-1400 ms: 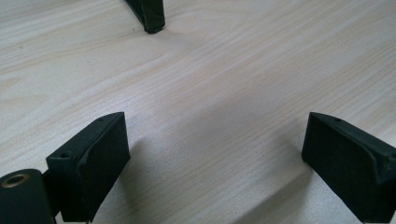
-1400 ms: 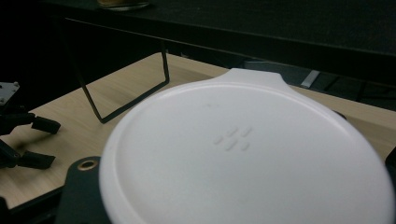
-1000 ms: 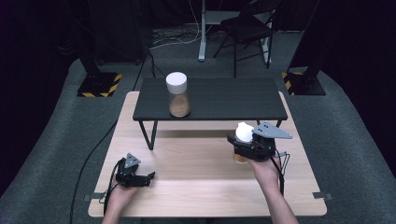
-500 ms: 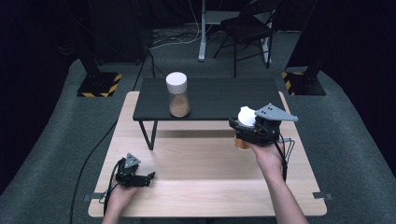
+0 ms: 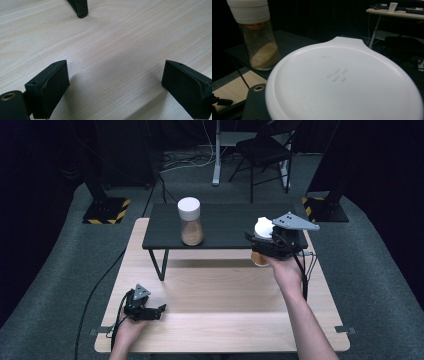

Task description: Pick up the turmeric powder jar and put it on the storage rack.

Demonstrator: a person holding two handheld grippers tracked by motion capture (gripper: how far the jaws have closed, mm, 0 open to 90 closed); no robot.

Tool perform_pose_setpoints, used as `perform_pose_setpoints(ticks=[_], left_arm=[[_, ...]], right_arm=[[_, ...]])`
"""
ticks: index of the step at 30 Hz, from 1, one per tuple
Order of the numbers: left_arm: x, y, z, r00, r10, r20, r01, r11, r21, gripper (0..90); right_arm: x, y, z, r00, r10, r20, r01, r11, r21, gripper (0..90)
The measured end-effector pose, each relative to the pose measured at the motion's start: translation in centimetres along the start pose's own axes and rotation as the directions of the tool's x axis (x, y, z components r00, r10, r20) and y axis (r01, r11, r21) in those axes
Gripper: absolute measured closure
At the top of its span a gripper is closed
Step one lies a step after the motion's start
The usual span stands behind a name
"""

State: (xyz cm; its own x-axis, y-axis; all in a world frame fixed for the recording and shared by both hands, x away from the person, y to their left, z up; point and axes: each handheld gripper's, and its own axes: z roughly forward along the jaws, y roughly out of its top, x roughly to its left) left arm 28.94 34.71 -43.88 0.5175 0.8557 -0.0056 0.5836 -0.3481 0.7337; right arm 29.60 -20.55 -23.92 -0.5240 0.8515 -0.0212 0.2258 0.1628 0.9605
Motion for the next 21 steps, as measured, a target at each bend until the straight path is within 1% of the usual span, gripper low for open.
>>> perform_pose_setpoints(ticks=[6,10,14,18,21], left_arm=[[0.0,0.0,0.0,1.0,0.001,0.002,-0.001,1.0,0.0,6.8],[0.0,0.0,0.0,1.0,0.002,0.002,-0.002,1.0,0.0,6.8],[0.0,0.0,0.0,1.0,0.002,0.003,-0.002,1.0,0.0,6.8],[0.0,0.0,0.1,1.0,-0.001,0.004,0.001,1.0,-0.002,6.8],[0.0,0.0,0.1,1.0,0.0,0.004,0.0,1.0,-0.002,6.8]], right_arm=[[-0.3,0.9,0.6,0.9999,0.006,0.01,-0.006,1.0,-0.004,30.7],[-0.8,1.3,1.2,0.9996,0.022,0.018,-0.021,0.9997,-0.009,30.7],[-1.3,1.8,2.0,0.9992,0.026,0.029,-0.026,0.9996,-0.007,30.7],[-1.5,2.4,3.0,0.9988,0.017,0.045,-0.017,0.9998,-0.001,30.6],[-1.7,2.7,3.7,0.9982,0.029,0.054,-0.028,0.9996,-0.005,30.6]])
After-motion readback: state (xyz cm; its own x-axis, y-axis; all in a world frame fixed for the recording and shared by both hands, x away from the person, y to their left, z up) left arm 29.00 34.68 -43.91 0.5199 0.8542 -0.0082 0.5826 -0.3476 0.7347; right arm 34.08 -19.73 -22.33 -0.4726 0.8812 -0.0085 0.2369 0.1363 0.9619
